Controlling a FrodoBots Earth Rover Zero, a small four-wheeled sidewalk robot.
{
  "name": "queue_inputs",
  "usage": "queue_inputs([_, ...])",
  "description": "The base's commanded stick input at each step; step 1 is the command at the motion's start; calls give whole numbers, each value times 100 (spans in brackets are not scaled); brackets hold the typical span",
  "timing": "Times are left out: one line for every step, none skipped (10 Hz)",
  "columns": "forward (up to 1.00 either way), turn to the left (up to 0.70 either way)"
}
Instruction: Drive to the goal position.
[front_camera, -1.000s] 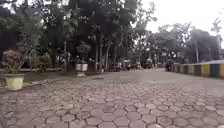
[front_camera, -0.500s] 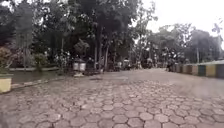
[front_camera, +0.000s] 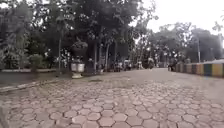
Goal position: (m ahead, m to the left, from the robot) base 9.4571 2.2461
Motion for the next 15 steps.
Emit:
queue_inputs([69, 0])
queue_inputs([69, 0])
queue_inputs([69, 0])
queue_inputs([69, 0])
queue_inputs([69, 0])
queue_inputs([69, 0])
queue_inputs([69, 0])
queue_inputs([69, 0])
queue_inputs([69, 0])
queue_inputs([69, 0])
queue_inputs([69, 0])
queue_inputs([69, 0])
queue_inputs([69, 0])
queue_inputs([69, 0])
queue_inputs([69, 0])
